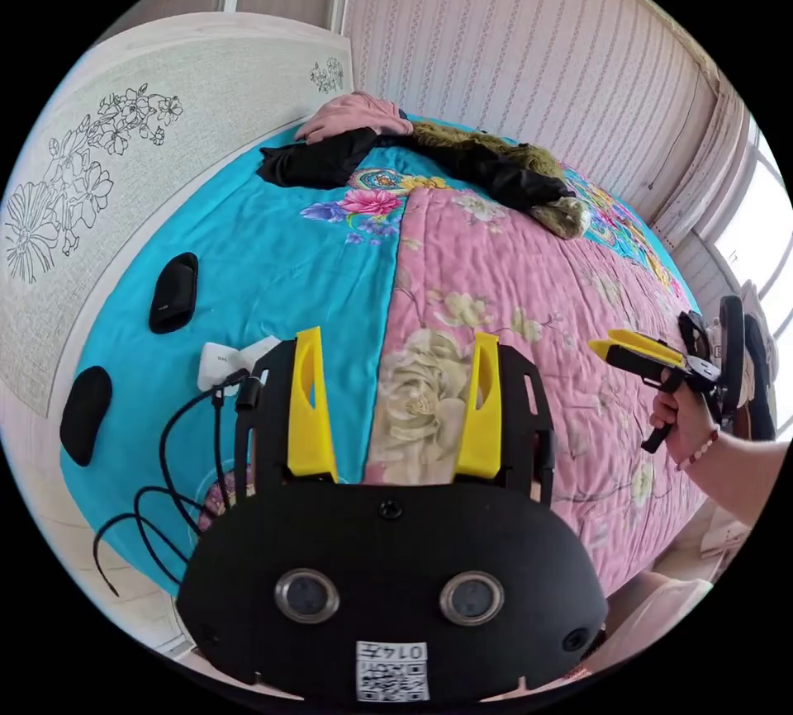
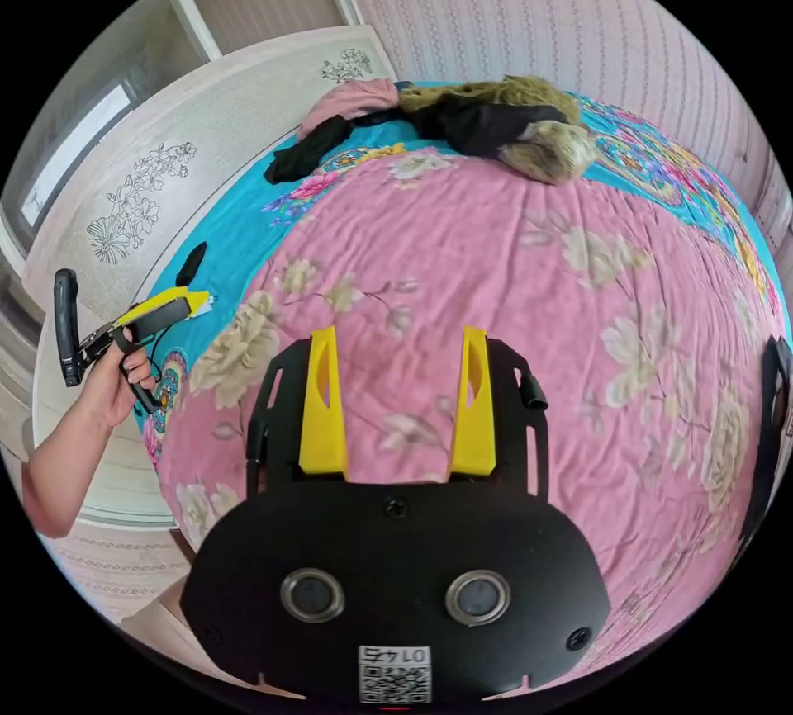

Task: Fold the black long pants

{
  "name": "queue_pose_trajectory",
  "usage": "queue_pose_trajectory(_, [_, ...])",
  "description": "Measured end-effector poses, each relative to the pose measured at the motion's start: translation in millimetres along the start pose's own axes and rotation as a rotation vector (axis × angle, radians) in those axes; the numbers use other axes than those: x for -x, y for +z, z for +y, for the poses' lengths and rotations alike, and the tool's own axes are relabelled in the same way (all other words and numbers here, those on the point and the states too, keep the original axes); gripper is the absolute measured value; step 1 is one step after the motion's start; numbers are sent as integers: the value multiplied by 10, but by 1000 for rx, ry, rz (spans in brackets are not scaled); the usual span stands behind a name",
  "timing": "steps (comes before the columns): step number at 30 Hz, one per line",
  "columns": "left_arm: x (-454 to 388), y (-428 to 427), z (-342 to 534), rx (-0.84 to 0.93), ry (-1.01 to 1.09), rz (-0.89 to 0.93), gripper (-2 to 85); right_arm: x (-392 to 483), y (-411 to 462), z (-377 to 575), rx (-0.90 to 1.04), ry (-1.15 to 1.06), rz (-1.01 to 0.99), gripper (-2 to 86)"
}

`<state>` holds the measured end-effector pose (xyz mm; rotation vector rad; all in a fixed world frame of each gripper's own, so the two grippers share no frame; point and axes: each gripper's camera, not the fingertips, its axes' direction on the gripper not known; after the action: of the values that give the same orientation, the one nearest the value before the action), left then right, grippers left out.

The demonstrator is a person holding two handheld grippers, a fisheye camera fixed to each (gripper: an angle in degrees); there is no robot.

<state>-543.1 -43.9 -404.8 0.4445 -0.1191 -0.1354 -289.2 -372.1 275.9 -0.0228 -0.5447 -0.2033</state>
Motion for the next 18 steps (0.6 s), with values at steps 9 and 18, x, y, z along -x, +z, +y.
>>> queue_pose_trajectory(9, [1061, -373, -388, -30, -32, 135, 230, 1434, 1211, -1888, -75, -65, -169, 194])
queue_pose_trajectory(18, [1623, -557, -301, -39, -129, 203, 222, 1920, 2367, -3154, -24, 61, -56, 160])
